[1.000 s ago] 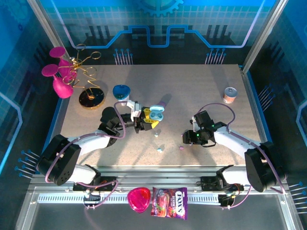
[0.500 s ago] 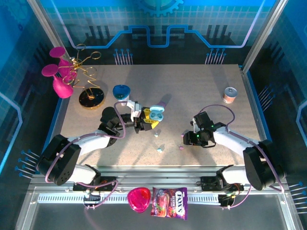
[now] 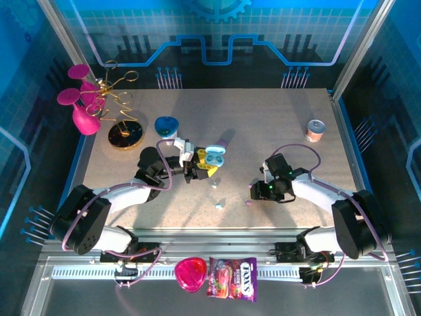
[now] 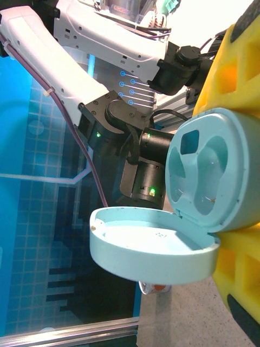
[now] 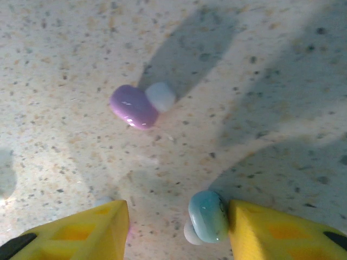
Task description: Insert wireless bluetooth earbuds into charging case
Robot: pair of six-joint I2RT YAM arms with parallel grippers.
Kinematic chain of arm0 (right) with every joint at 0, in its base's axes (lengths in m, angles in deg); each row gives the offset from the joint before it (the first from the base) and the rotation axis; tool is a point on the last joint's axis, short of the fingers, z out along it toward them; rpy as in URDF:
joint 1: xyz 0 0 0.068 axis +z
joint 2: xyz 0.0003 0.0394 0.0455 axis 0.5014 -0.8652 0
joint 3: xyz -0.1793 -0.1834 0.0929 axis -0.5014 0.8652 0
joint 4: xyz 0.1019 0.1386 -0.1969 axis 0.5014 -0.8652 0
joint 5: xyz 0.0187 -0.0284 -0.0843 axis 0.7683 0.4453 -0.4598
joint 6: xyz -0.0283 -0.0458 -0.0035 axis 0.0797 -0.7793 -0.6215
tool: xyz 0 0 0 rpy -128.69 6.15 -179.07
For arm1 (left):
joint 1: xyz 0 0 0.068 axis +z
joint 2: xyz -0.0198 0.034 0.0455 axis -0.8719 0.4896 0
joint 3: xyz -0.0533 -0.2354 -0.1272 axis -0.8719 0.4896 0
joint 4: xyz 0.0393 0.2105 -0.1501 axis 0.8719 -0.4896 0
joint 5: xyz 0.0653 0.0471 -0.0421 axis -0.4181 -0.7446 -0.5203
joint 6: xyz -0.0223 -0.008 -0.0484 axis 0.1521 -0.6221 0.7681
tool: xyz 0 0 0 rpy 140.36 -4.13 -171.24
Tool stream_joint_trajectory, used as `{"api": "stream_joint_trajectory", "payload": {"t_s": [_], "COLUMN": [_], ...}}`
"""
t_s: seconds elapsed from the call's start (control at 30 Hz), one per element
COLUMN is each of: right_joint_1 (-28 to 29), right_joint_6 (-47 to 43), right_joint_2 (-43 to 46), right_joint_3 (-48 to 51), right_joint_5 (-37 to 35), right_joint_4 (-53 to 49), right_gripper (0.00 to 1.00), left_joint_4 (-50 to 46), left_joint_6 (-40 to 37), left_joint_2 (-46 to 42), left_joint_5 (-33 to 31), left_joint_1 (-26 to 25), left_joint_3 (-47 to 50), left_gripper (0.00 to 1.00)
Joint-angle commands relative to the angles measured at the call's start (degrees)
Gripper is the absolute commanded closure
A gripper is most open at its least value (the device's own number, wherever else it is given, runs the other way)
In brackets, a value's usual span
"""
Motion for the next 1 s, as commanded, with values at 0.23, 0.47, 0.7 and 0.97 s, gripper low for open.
{"api": "stream_joint_trajectory", "payload": {"t_s": [0.23,0.47,0.7,0.97], "right_joint_1": [0.3,0.3,0.2,0.7], "right_joint_6": [-0.3,-0.5,-0.9,-1.8], "right_joint_2": [-1.3,-1.3,-2.3,-3.5], "right_joint_3": [0.1,0.2,-0.1,-0.4], "right_joint_5": [2.8,2.8,3.3,6.2], "right_joint_4": [1.6,1.7,1.9,2.3], "right_gripper": [0.55,0.62,0.67,0.67], "left_joint_4": [1.3,1.1,0.9,0.7], "left_joint_6": [0.3,0.3,0.2,0.1], "left_joint_2": [-1.5,-1.5,-1.7,-1.9], "left_joint_5": [1.3,1.2,1.2,1.0], "left_joint_1": [0.3,0.4,0.4,0.4], "left_joint_3": [0.0,0.0,0.1,0.4], "left_gripper": [0.63,0.63,0.63,0.63]}}
